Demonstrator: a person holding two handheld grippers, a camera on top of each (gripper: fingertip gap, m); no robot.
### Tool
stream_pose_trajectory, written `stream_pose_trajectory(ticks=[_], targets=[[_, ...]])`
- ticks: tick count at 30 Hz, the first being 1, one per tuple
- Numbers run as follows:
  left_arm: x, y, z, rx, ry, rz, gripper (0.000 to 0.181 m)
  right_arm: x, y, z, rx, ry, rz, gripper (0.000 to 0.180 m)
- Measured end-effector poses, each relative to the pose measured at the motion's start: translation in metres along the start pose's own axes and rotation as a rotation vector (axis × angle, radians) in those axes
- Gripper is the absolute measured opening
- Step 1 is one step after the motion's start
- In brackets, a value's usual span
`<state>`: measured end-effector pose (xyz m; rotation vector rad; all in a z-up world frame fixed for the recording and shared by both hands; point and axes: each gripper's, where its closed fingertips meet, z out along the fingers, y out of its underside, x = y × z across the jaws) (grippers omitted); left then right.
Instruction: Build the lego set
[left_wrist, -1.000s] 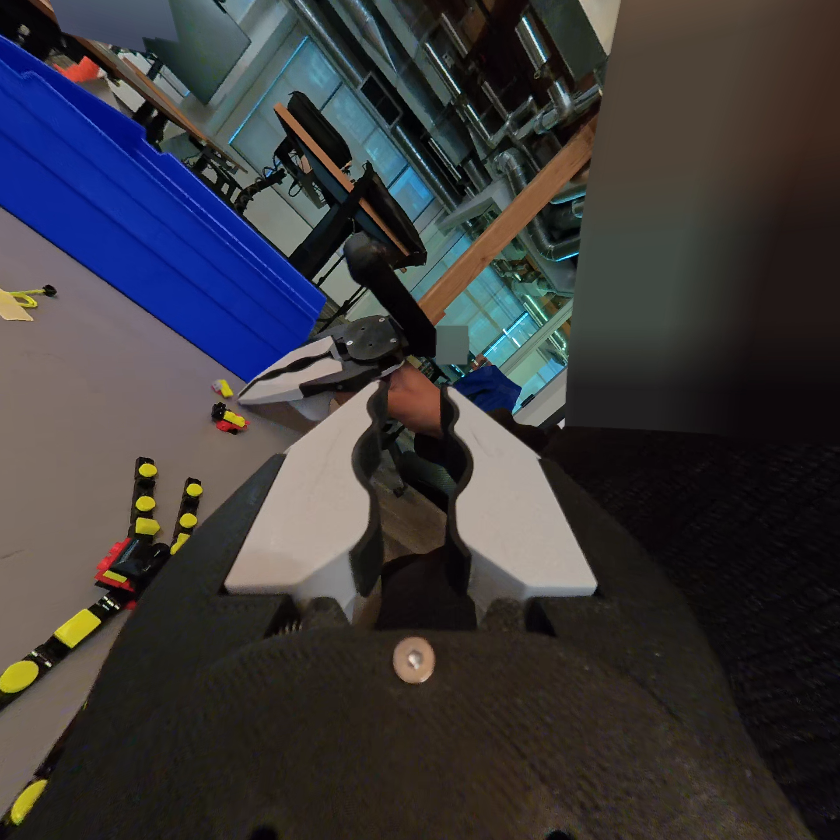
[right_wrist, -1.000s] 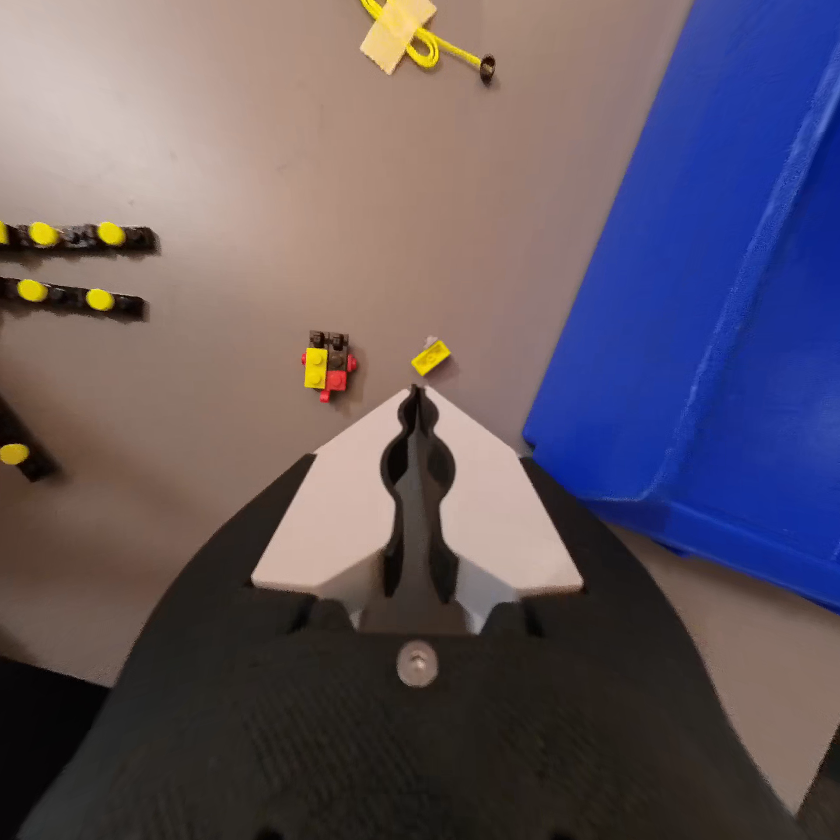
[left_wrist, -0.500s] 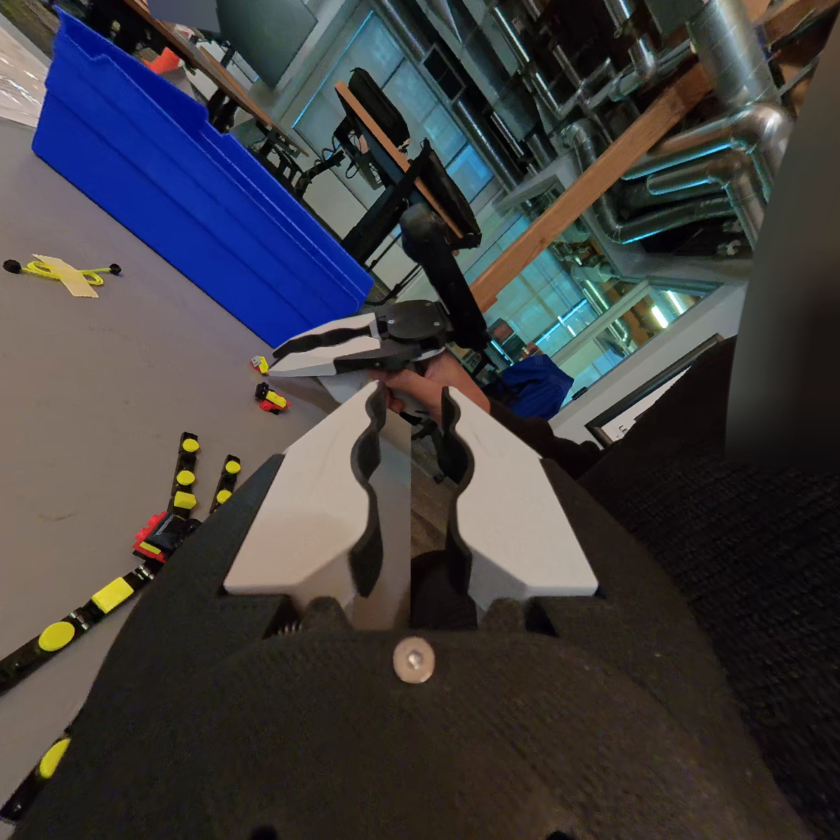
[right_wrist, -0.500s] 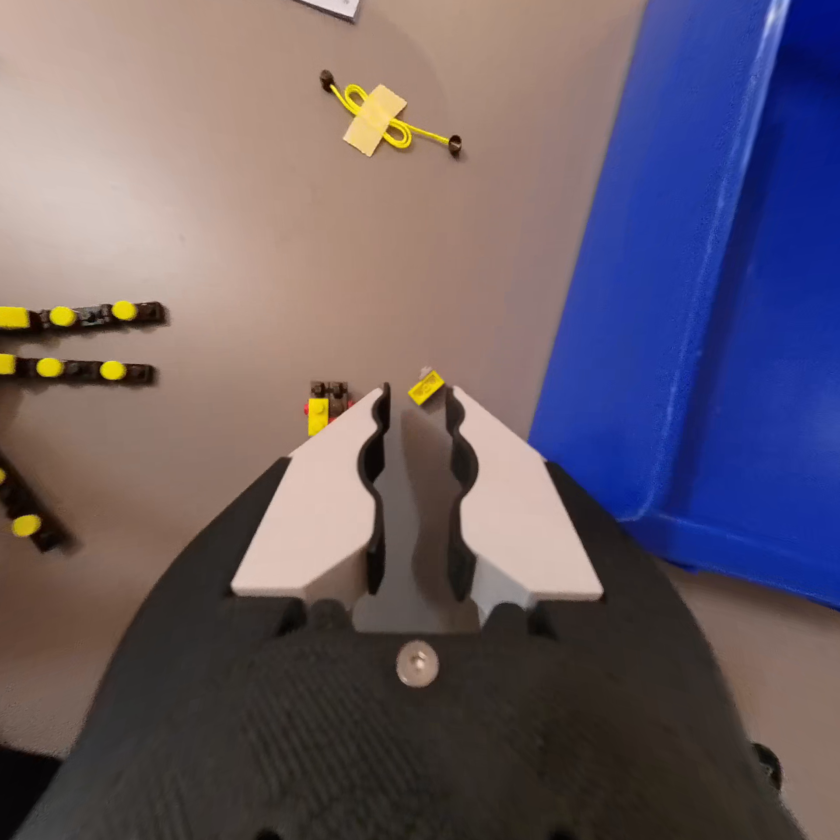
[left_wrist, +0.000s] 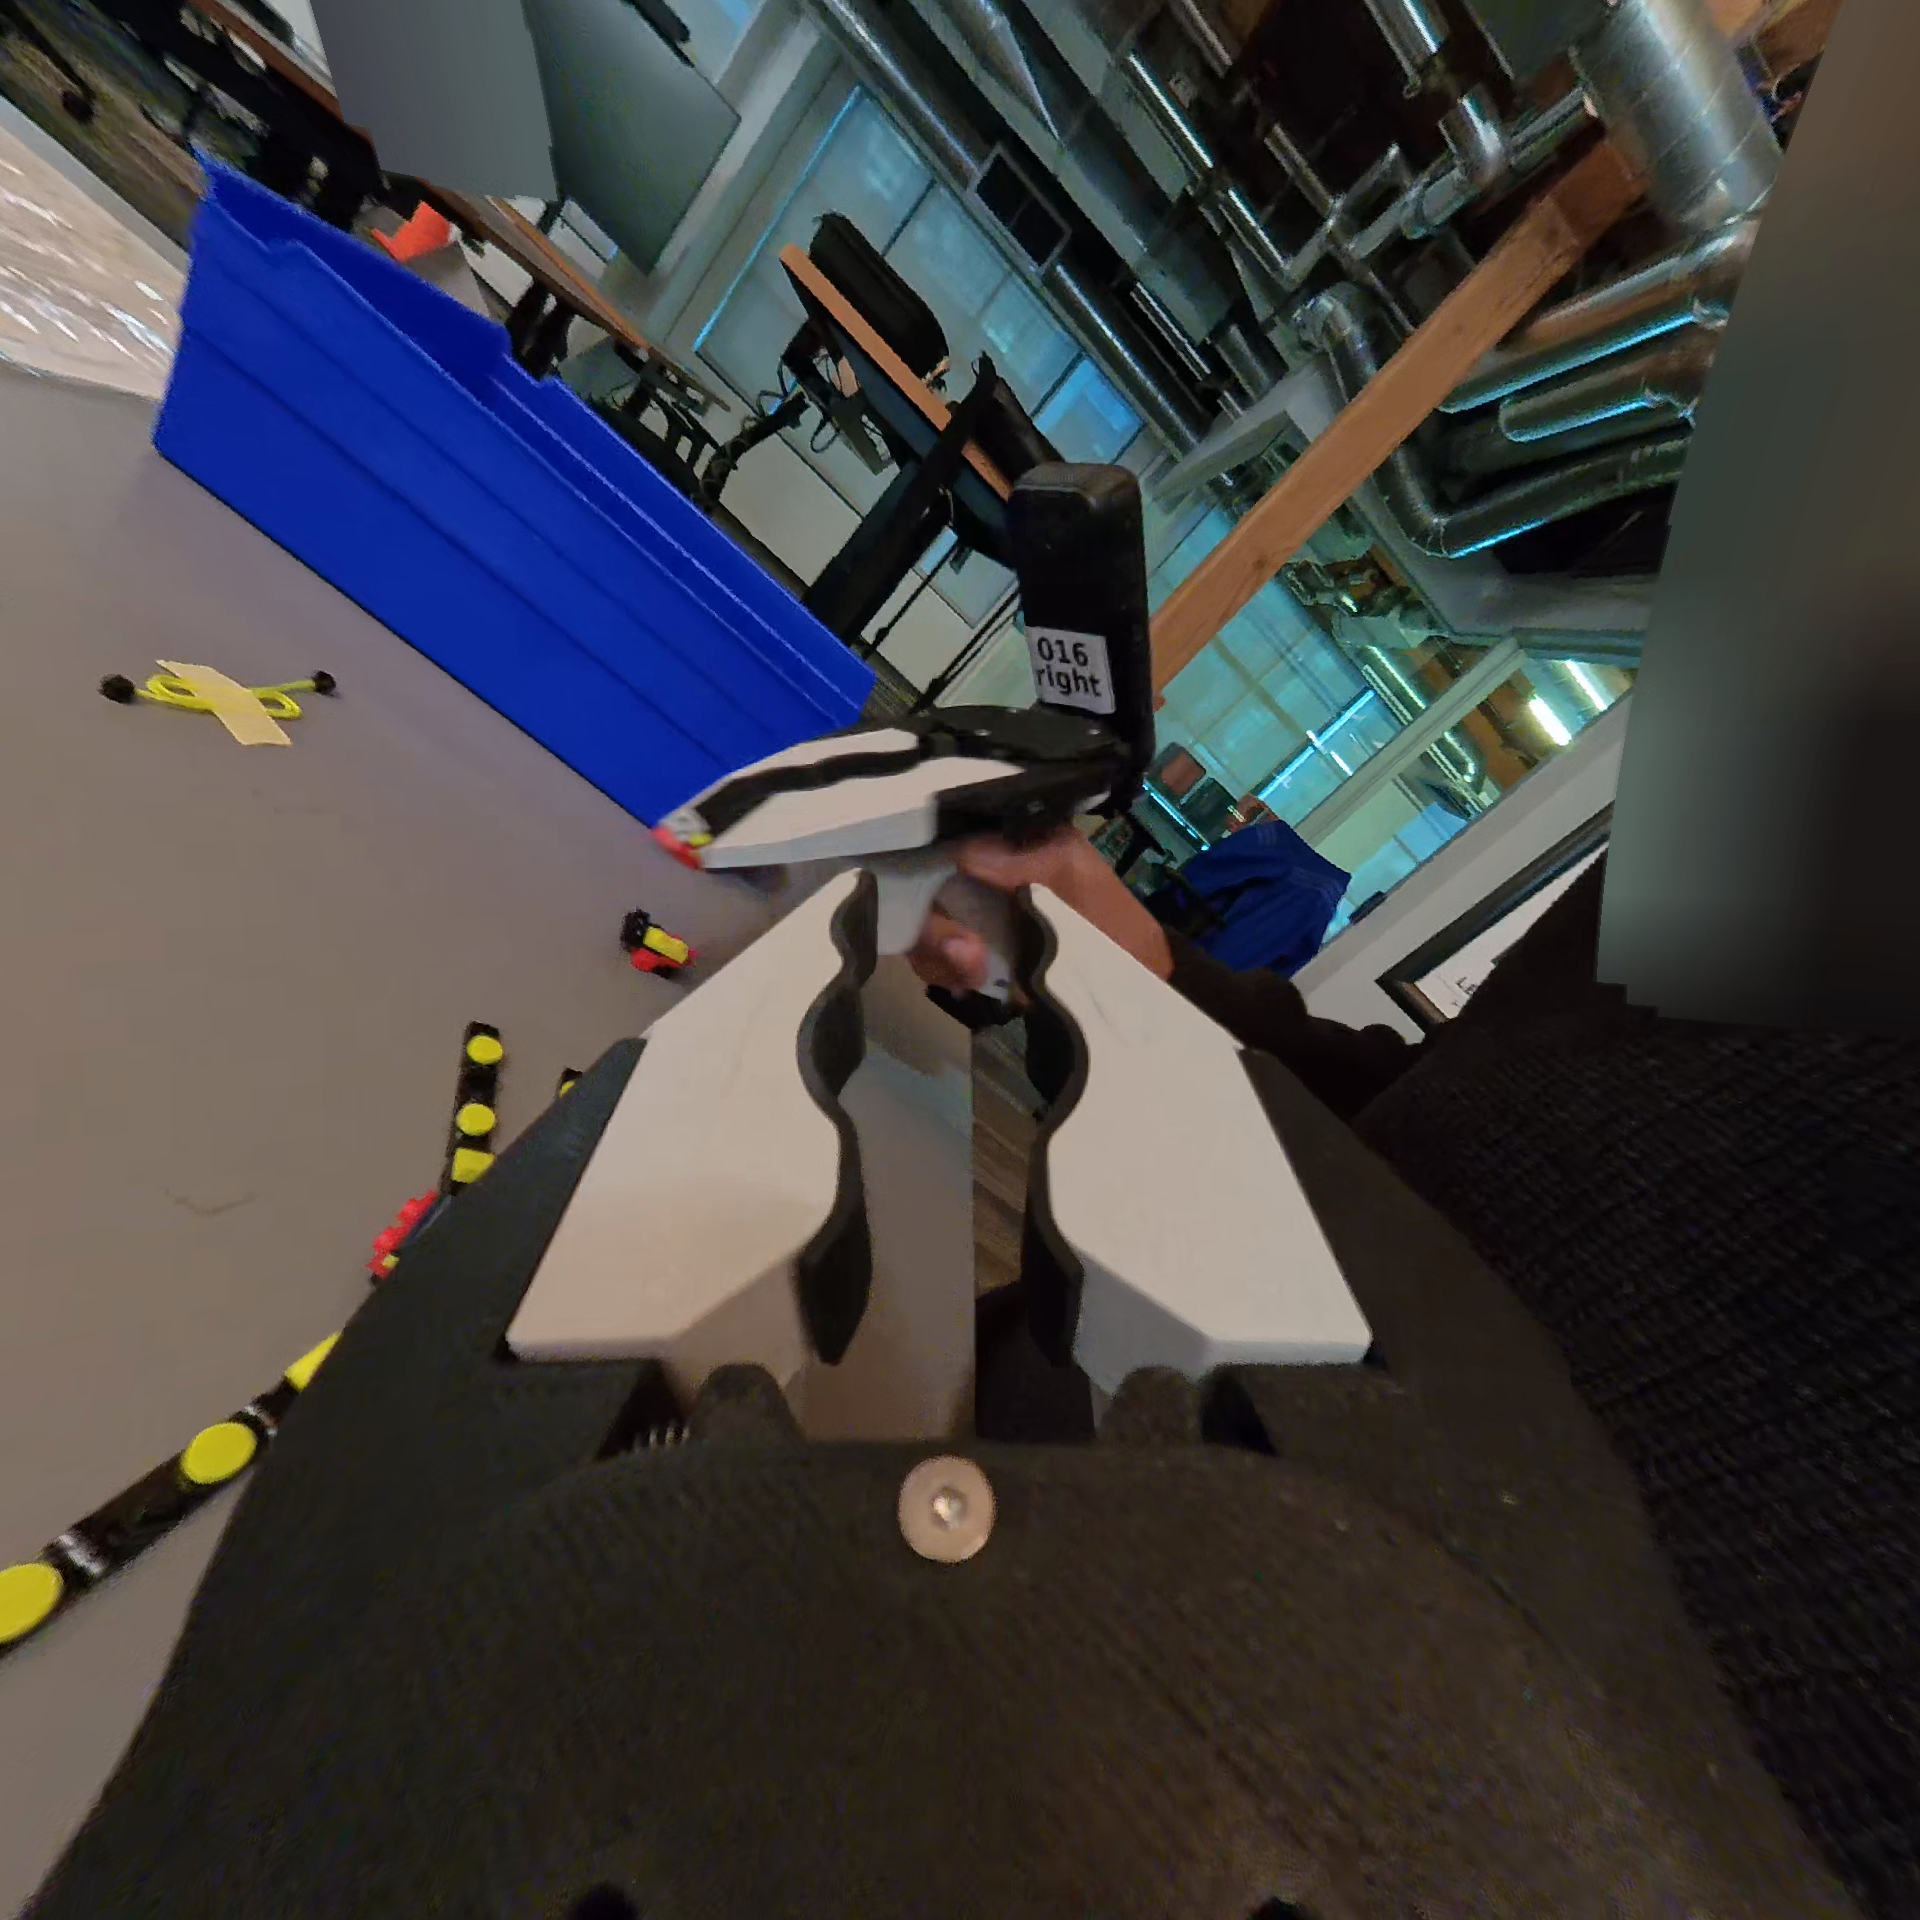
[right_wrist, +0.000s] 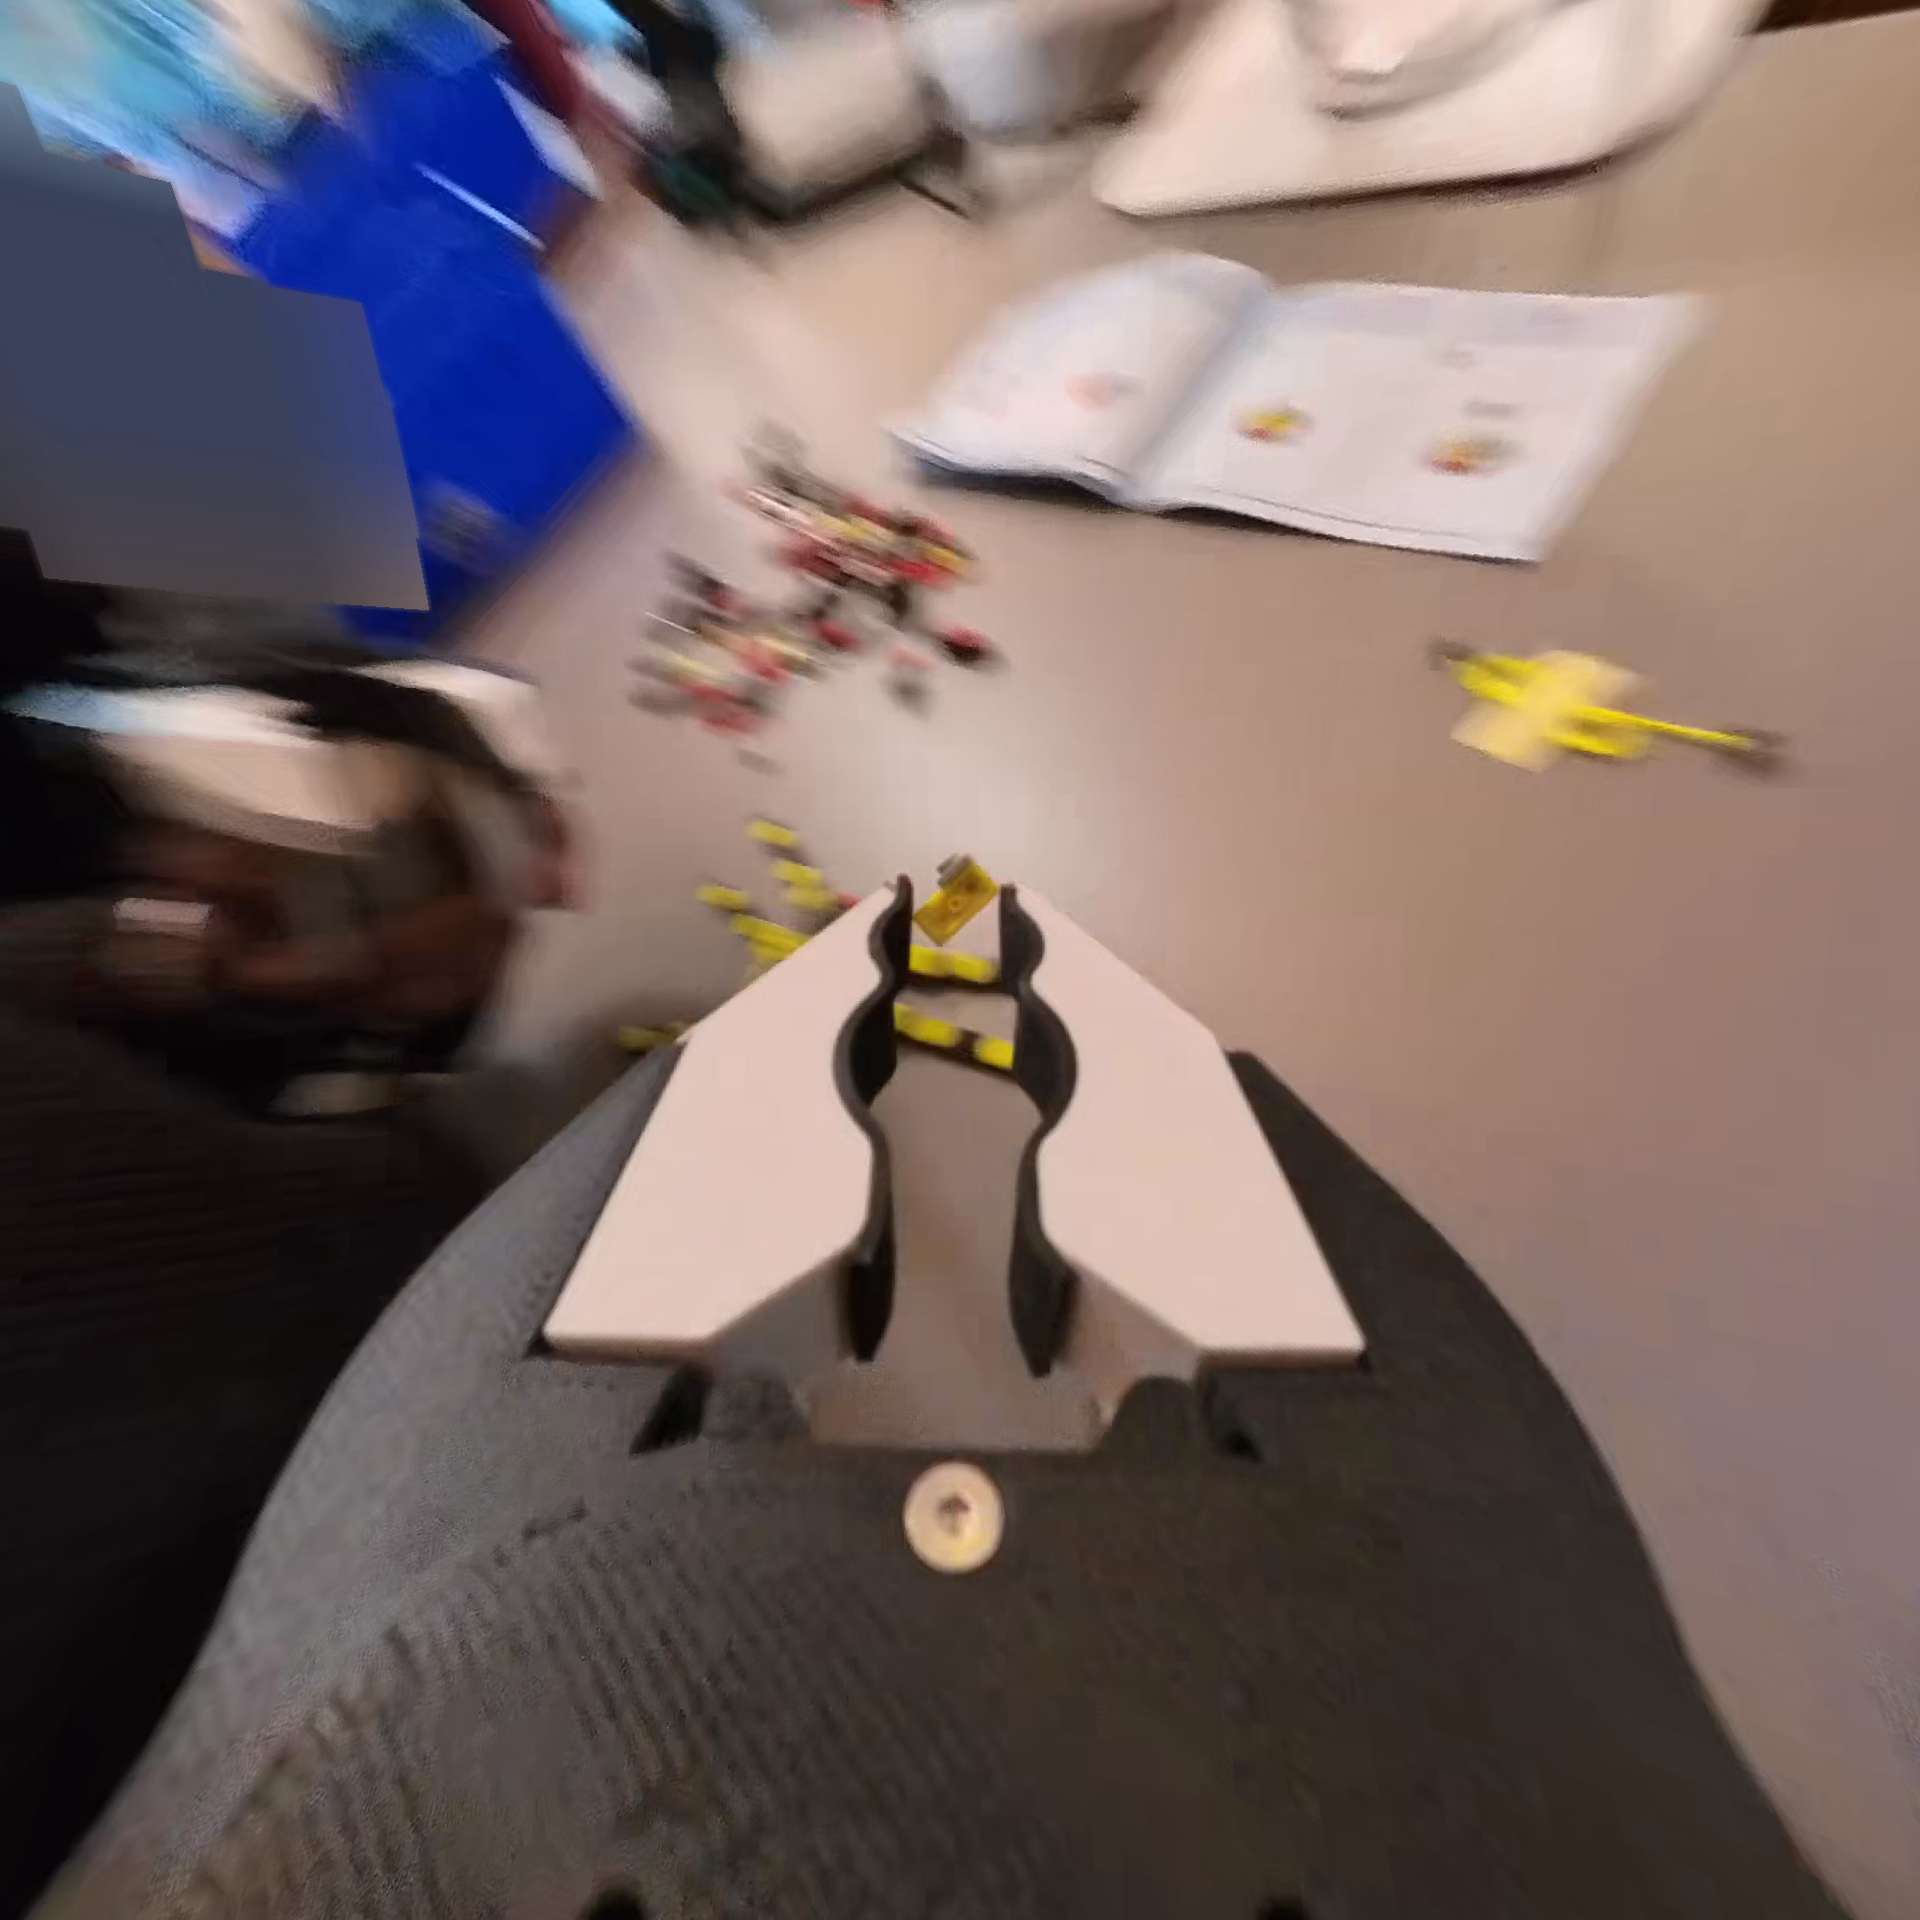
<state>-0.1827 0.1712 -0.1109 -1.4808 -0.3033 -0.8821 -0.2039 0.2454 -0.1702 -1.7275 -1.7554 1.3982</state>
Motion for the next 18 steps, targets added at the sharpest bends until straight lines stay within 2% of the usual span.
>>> stream_pose_trajectory(ticks=[3, 6, 10, 15, 18], targets=[[0.004, -0.006, -0.004, 0.022, 0.015, 0.052, 0.03, -0.064, -0.027, -0.015, 0.092, -0.496, 0.255, 0.015], [0.022, -0.006, -0.004, 0.008, 0.068, 0.161, 0.033, -0.092, -0.042, -0.031, 0.128, -0.77, 0.408, 0.014], [0.033, -0.002, -0.003, -0.009, 0.059, 0.304, 0.036, -0.116, -0.027, -0.033, -0.041, -0.901, 0.465, 0.015], [0.046, 0.017, -0.002, -0.107, 0.157, 0.325, 0.038, -0.13, -0.008, -0.032, -0.221, -1.001, 0.545, 0.015], [0.051, 0.021, -0.002, -0.119, 0.184, 0.346, 0.027, -0.135, 0.004, -0.033, -0.324, -1.045, 0.578, 0.015]])
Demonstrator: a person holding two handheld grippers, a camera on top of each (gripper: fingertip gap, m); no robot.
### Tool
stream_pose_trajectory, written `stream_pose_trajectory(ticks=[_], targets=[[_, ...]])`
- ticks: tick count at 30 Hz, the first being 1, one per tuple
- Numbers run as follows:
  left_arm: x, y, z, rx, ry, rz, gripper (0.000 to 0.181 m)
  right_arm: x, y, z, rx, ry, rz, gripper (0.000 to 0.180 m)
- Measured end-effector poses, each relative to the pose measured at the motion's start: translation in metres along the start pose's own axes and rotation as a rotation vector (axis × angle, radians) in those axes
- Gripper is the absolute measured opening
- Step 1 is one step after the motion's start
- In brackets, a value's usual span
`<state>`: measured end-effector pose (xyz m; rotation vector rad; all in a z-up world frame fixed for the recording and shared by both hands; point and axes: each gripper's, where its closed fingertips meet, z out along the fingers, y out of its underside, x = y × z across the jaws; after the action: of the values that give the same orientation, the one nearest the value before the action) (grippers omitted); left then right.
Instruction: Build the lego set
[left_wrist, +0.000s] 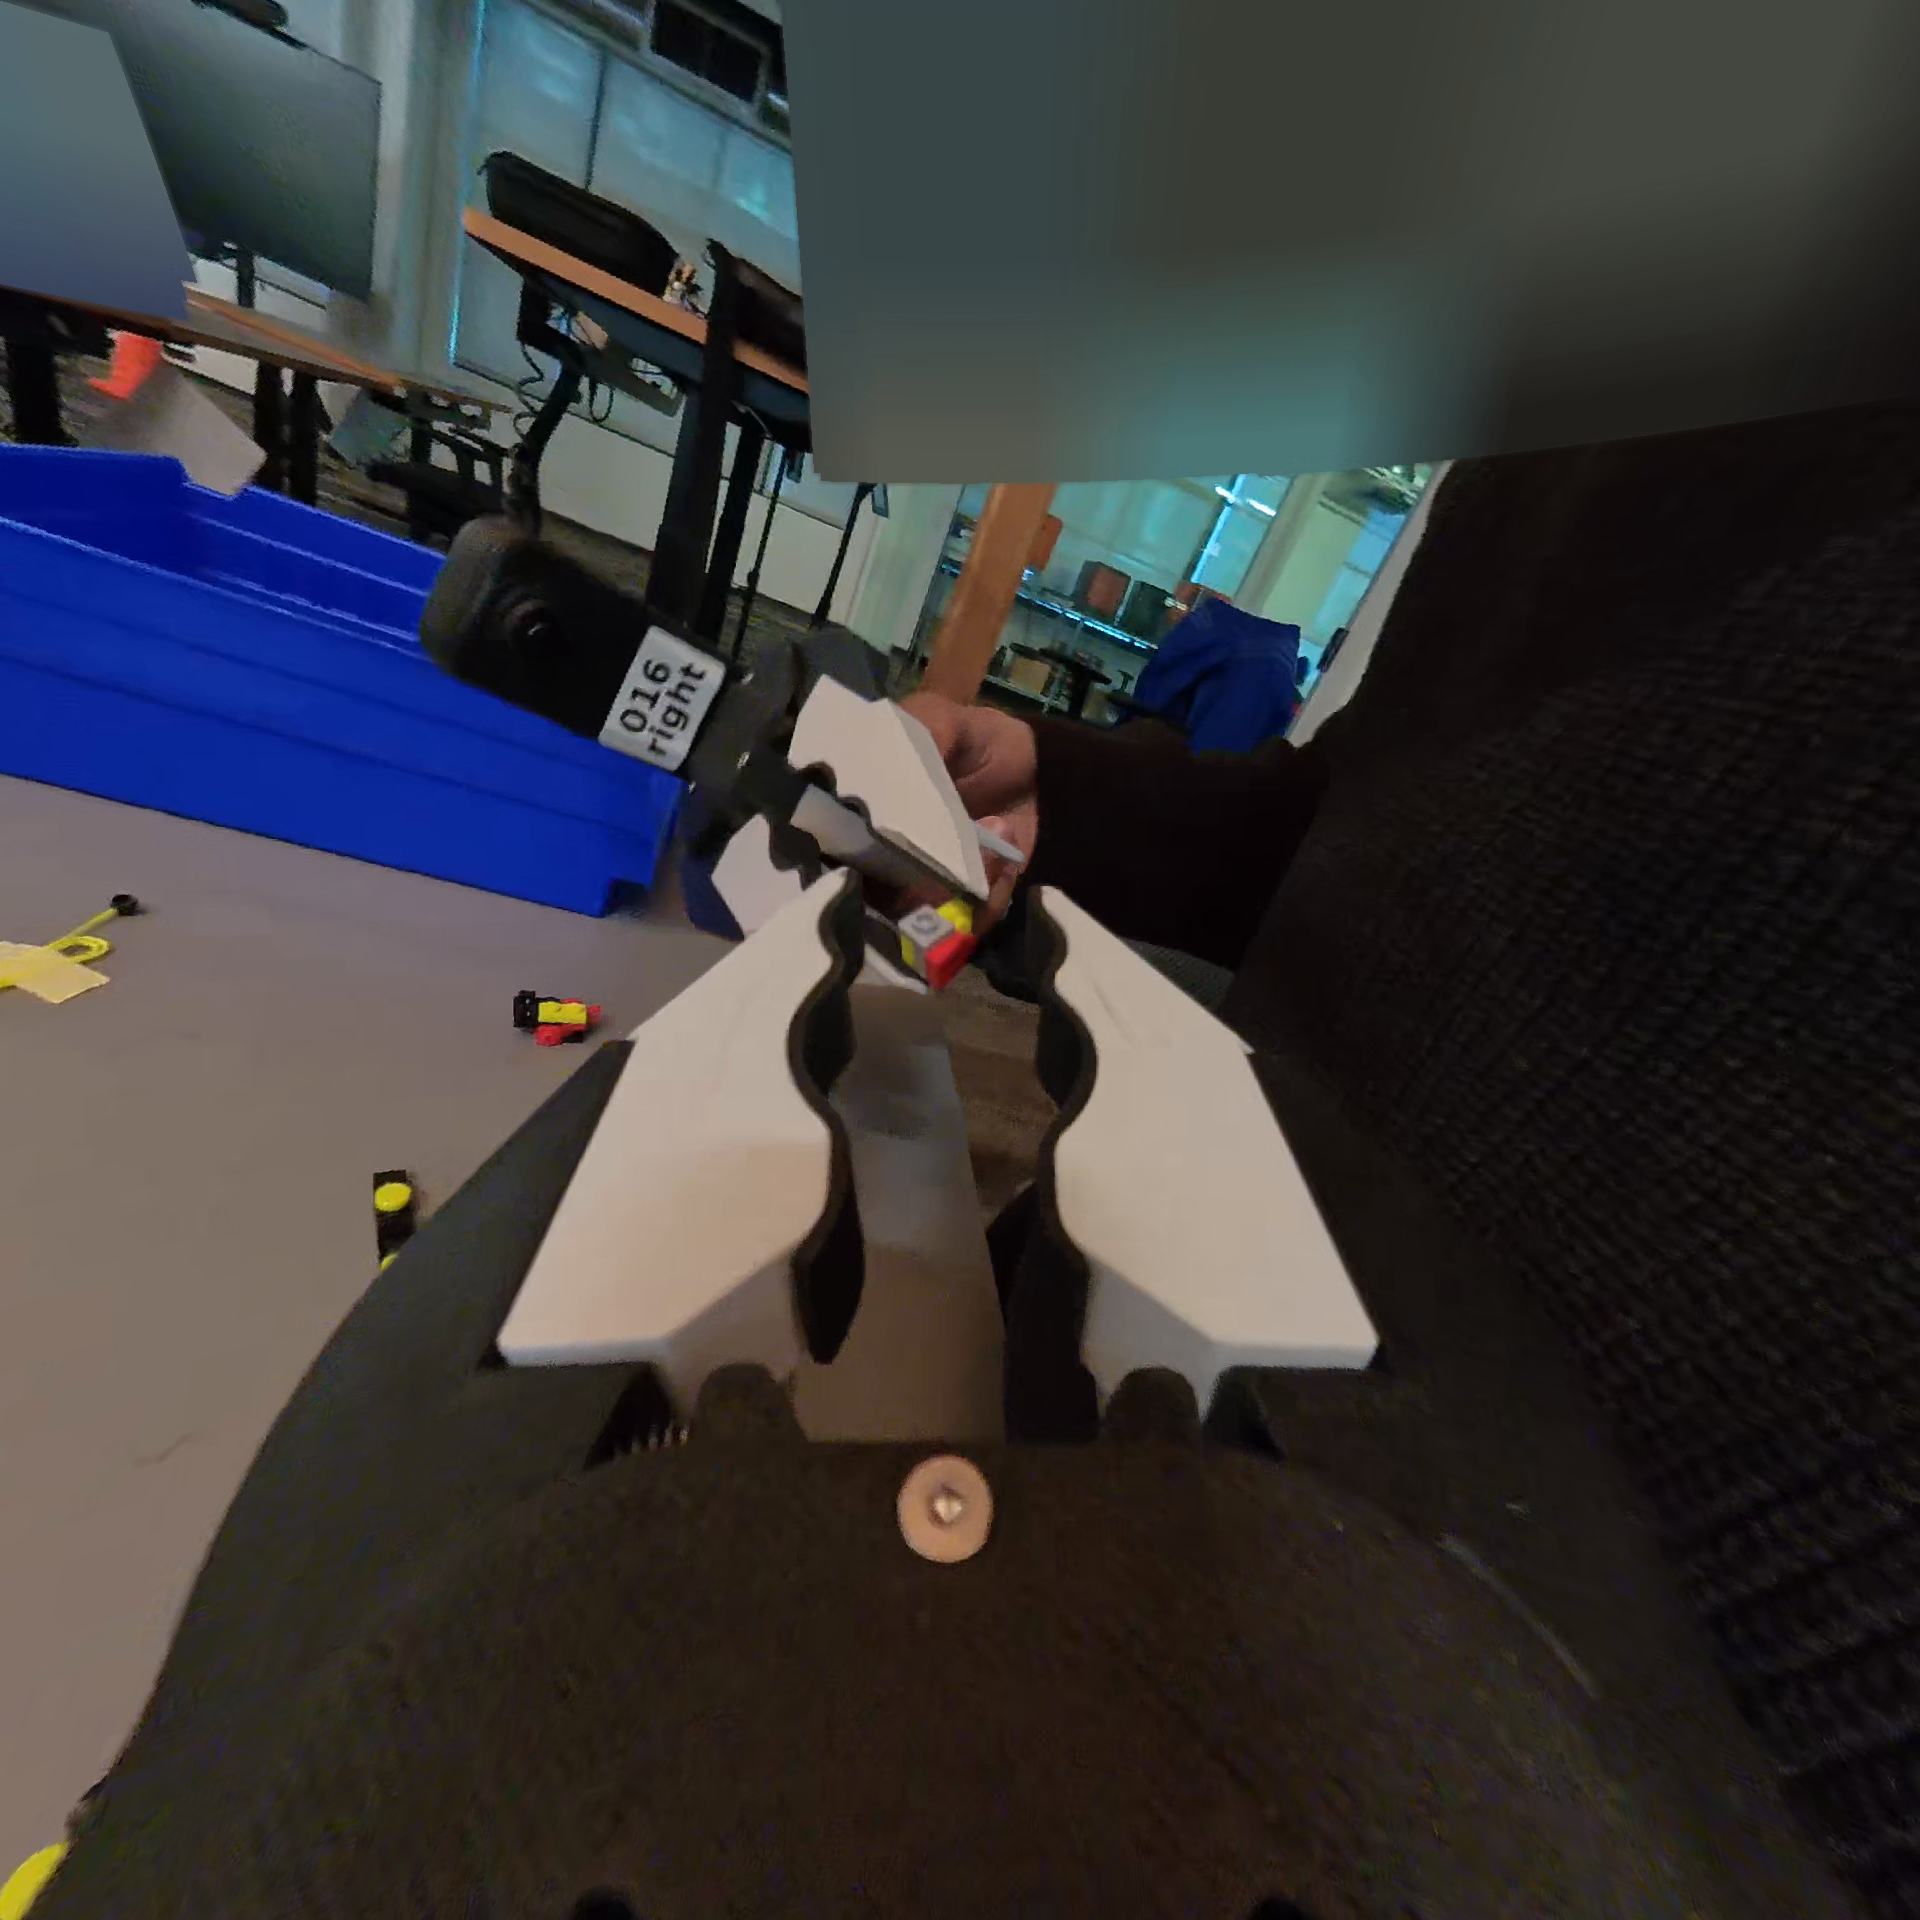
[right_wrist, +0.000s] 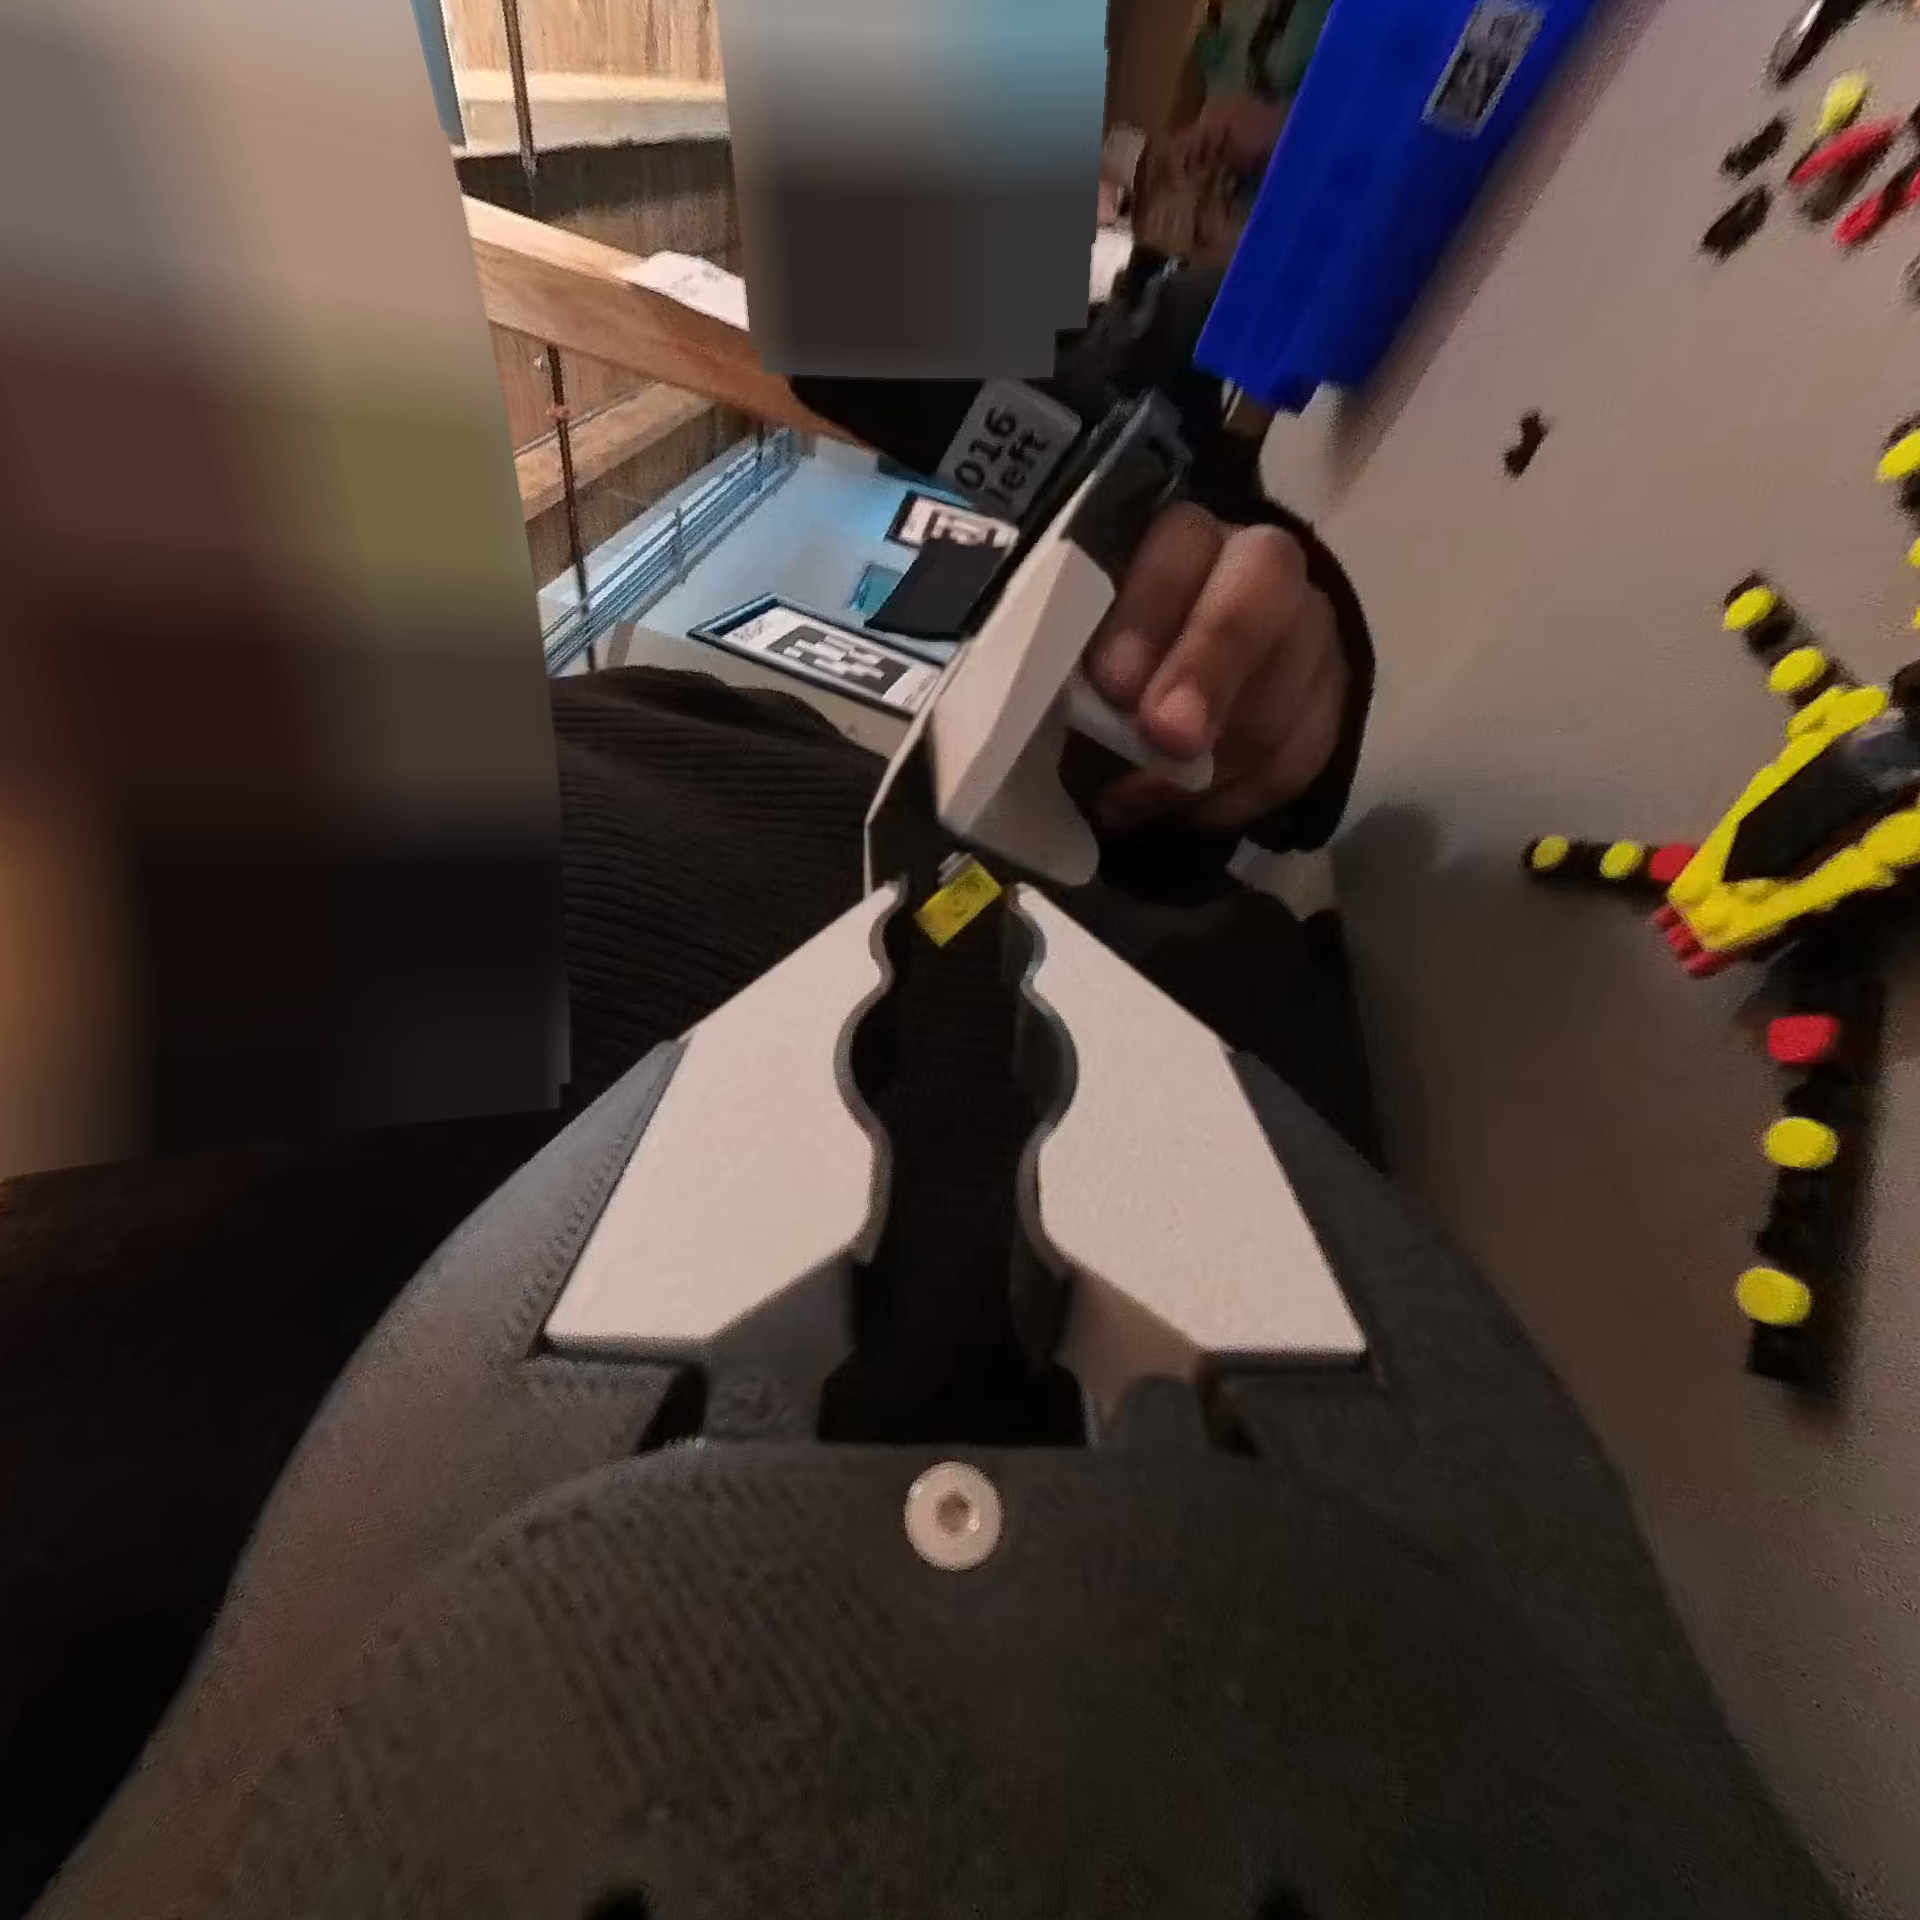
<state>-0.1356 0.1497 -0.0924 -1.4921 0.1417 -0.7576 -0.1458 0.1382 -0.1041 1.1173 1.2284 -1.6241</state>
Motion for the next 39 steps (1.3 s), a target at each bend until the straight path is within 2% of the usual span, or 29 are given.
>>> stream_pose_trajectory(ticks=[2, 12, 19, 21, 23, 25, 26, 28, 29, 31, 32, 36, 38, 39], targets=[[0.001, 0.0, 0.0, 0.0, 0.006, 0.002, 0.018, -0.002, 0.004, 0.002, -0.027, -0.043, 0.036, 0.015], [0.005, 0.008, 0.003, -0.035, 0.044, -0.017, 0.009, -0.004, 0.006, 0.0, -0.069, -0.157, 0.13, 0.014], [-0.012, 0.003, 0.001, 0.026, -0.002, -0.127, 0.008, 0.002, -0.01, -0.007, 0.027, -0.154, 0.169, 0.015], [-0.019, 0.002, 0.0, 0.054, -0.022, -0.178, 0.007, 0.011, -0.015, -0.011, 0.055, -0.108, 0.186, 0.02], [-0.028, 0.0, -0.003, 0.068, -0.058, -0.212, 0.007, 0.026, -0.016, -0.019, 0.071, 0.0, 0.178, 0.025], [-0.04, 0.001, -0.008, 0.066, -0.122, -0.236, 0.007, 0.036, -0.023, -0.032, 0.12, 0.12, 0.087, 0.015], [-0.046, 0.003, -0.01, 0.061, -0.15, -0.249, 0.007, 0.037, -0.027, -0.038, 0.144, 0.174, 0.024, 0.001], [-0.059, 0.01, -0.013, 0.034, -0.211, -0.29, 0.007, 0.043, -0.031, -0.048, 0.162, 0.32, -0.121, 0.001], [-0.067, 0.014, -0.014, 0.027, -0.249, -0.324, 0.008, 0.049, -0.035, -0.053, 0.172, 0.435, -0.229, 0.011], [-0.08, 0.02, -0.017, 0.047, -0.308, -0.418, 0.008, 0.058, -0.047, -0.068, 0.194, 0.712, -0.48, 0.053], [-0.084, 0.02, -0.017, 0.08, -0.31, -0.471, 0.008, 0.057, -0.051, -0.071, 0.181, 0.834, -0.624, 0.053], [-0.092, 0.017, -0.02, 0.198, -0.302, -0.626, 0.008, 0.061, -0.059, -0.069, -0.028, 1.303, -1.122, 0.05], [-0.094, 0.019, -0.02, 0.214, -0.314, -0.67, 0.008, 0.061, -0.064, -0.061, -0.116, 1.456, -1.339, 0.033], [-0.095, 0.019, -0.02, 0.221, -0.323, -0.689, 0.008, 0.062, -0.064, -0.054, -0.152, 1.478, -1.412, 0.026]])
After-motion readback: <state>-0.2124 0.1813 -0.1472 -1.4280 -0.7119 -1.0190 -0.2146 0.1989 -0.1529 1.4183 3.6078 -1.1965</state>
